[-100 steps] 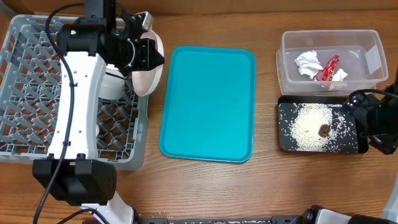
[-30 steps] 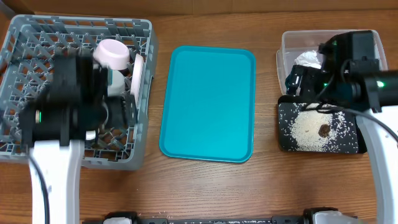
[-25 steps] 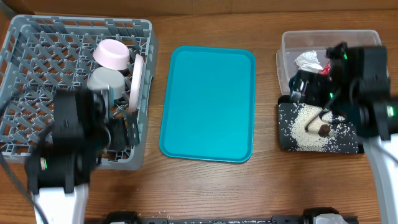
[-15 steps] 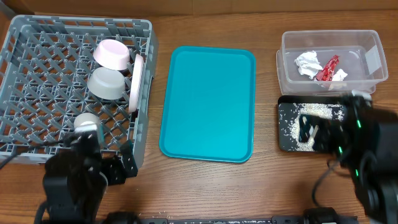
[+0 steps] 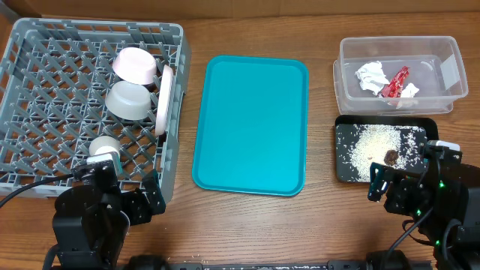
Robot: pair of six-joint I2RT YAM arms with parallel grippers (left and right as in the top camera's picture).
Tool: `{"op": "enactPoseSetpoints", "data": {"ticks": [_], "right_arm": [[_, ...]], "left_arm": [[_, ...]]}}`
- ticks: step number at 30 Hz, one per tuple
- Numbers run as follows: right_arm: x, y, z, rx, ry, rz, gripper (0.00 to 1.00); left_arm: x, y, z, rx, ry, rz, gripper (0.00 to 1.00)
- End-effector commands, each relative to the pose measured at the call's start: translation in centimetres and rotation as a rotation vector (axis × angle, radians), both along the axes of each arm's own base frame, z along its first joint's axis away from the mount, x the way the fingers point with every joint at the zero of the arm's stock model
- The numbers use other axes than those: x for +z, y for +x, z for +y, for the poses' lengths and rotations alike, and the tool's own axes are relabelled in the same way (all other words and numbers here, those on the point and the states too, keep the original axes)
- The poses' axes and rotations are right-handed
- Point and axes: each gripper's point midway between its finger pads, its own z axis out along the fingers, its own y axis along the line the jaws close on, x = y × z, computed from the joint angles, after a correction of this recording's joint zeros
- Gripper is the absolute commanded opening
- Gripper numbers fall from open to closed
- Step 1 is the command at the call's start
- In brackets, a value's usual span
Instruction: Sort waste into correct bins and load items into the dishwasher
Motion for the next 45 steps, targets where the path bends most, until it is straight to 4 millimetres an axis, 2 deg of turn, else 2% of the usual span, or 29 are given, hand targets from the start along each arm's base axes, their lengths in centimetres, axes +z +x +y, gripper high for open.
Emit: {"op": "enactPoseSetpoints", "data": {"ticks": [1, 10, 17, 21, 25, 35, 41, 45], "right_arm": [[-0.1, 0.0, -0.3, -0.016, -0.003, 0.0, 1.0], [0.3, 0.0, -0.4, -0.013, -0.02, -0.023, 1.0], [3.5, 1.7, -0.3, 0.001, -0.02, -0.255, 1.0], [3.8, 2.8, 0.0, 0.009, -0.009, -0.415, 1.0], [3.3, 3.7, 0.9, 0.044, 0.02, -0.62, 1.0], [1.8, 4.9, 1.7, 0.065, 0.06, -0.942, 1.0], [0.2, 4.7, 1.7, 0.066, 0.053, -1.018, 1.0], [-2.1, 5.3, 2.3, 0.125, -0.019, -0.969, 1.0]], "left_arm": [[-0.2, 0.0, 0.3, 0.025, -0.006, 0.005, 1.0], [-0.2, 0.0, 0.3, 0.025, -0.006, 0.005, 1.0], [-0.2, 0.0, 0.3, 0.025, -0.006, 0.005, 1.0], [-0.2, 0.0, 0.3, 0.025, -0.006, 0.005, 1.0], [-0.2, 0.0, 0.3, 0.025, -0.006, 0.005, 1.0], [-0.2, 0.0, 0.3, 0.025, -0.006, 0.005, 1.0], [-0.2, 0.0, 0.3, 0.025, -0.006, 0.005, 1.0], [-0.2, 0.0, 0.3, 0.025, -0.006, 0.005, 1.0]]}}
